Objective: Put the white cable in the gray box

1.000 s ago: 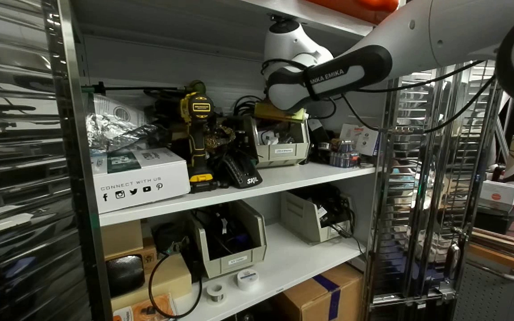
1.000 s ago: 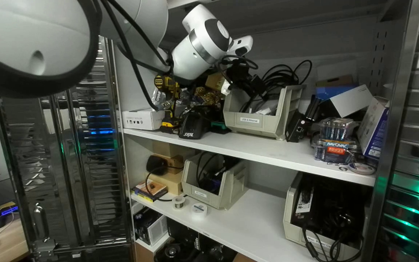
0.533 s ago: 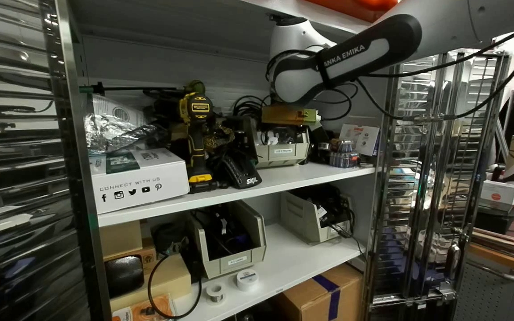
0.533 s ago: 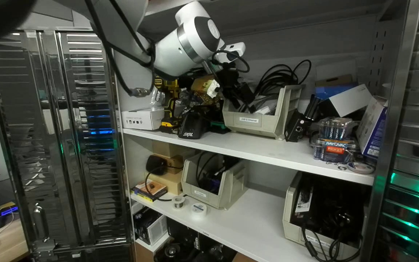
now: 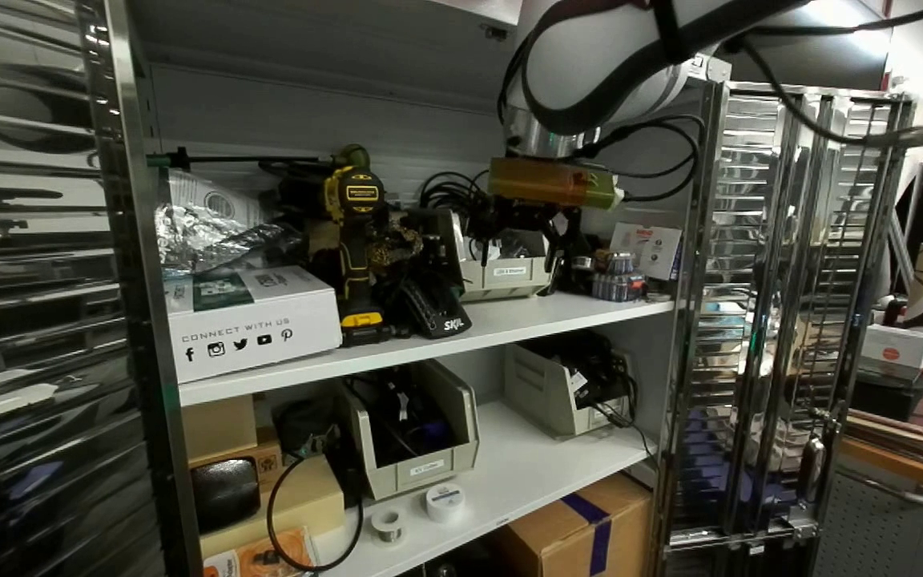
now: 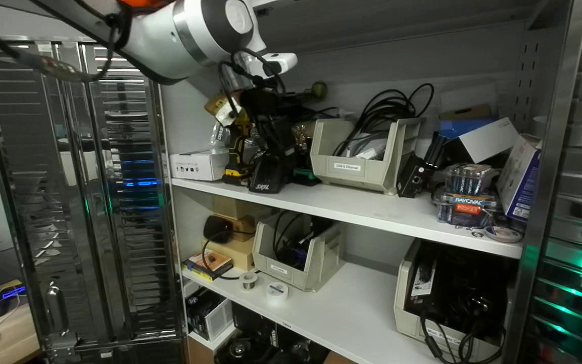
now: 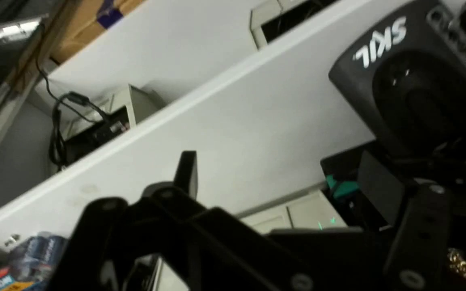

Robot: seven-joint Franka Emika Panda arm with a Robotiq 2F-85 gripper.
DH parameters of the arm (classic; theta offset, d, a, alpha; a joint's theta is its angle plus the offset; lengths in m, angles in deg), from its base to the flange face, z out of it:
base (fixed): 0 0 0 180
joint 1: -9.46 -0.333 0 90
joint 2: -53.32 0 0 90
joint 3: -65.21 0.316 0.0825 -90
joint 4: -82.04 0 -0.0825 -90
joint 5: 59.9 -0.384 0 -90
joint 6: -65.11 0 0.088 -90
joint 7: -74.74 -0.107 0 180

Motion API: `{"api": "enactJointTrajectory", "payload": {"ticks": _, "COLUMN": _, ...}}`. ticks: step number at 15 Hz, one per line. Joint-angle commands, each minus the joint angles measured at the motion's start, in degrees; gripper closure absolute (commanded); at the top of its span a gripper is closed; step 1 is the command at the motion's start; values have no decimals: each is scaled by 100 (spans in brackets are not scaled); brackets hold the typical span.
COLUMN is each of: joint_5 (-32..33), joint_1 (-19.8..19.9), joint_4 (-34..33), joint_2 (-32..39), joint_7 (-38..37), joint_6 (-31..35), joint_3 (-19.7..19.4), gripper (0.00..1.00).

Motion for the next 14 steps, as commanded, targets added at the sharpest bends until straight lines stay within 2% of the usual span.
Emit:
{"api": "enactJointTrajectory", "payload": {"ticks": 1, "joint_5": -857, "joint_1": -132, "joint_4": 1169, "joint_2": -1267, "joint_7": 340, "joint_6": -936, "joint_3": -84, "gripper": 0}}
{"api": "enactJointTrajectory", "payload": {"ticks": 5, "joint_5": -1695, "joint_1": -94, "joint_4": 1791, "joint_2": -2324, "joint_7": 884, "joint_6": -2970, "joint_3": -184, "gripper": 0}}
{"api": "enactJointTrajectory", "payload": {"ticks": 9, "joint_5": -1909, "joint_1": -41, "joint_4": 1703, "joint_2": -2743, "joint_7": 1900, "joint_6": -4773, "joint_3": -302, "gripper": 0}}
{"api": "enactJointTrajectory", "payload": {"ticks": 10, "joint_5": -1871, "joint_1": -32, "joint_4": 1679, "joint_2": -2812, "joint_7": 2227, "joint_6": -5065, "joint_3": -325, "gripper": 0}}
{"api": "enactJointTrajectory", "payload": {"ticks": 11, "joint_5": -1794, "joint_1": 91, "joint_4": 1650, "joint_2": -2631, "joint_7": 1789, "joint_6": -4674, "joint_3": -155, "gripper": 0}}
{"api": "enactJointTrajectory", "payload": {"ticks": 14, "joint_5": -1793, "joint_1": 90, "joint_4": 1657, "joint_2": -2770, "joint_7": 2140, "joint_6": -4979, "joint_3": -197, "gripper": 0}}
